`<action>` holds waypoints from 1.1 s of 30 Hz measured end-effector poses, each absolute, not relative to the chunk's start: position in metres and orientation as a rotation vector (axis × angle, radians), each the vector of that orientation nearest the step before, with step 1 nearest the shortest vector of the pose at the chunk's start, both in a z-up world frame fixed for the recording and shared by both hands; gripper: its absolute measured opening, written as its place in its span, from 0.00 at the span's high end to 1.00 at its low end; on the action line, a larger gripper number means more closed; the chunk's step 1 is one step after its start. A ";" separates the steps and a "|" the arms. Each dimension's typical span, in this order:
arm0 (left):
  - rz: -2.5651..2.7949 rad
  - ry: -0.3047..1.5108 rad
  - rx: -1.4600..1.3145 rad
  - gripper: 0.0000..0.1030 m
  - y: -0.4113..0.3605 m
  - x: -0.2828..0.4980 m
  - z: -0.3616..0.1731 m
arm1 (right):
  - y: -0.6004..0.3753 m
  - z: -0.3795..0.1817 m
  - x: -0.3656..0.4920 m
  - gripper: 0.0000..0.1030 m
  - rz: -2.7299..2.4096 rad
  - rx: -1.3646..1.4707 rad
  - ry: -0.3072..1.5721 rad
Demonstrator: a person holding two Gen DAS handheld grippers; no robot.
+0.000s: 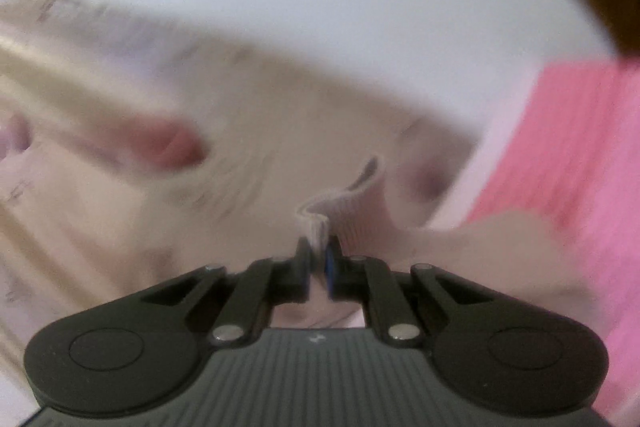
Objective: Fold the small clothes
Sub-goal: 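Lift the held sleeve with the right tool and carry it across the body, then lay the sleeve on the sweater body and open the right tool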
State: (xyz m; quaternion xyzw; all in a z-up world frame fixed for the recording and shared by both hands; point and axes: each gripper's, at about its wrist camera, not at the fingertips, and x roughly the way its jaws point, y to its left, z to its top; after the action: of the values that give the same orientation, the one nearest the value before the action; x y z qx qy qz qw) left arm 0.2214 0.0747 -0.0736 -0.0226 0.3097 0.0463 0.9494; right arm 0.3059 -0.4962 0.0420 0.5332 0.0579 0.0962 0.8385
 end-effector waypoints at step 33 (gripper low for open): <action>0.138 0.510 -0.410 0.00 0.123 0.203 -0.071 | -0.096 -0.037 0.405 0.90 0.786 1.095 0.728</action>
State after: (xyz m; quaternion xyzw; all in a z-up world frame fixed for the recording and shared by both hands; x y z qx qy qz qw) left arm 0.2034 0.1235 -0.0709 -0.2012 0.2501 0.0680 0.9446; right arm 0.4049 -0.0957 -0.0367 0.4956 0.3296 0.3557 0.7206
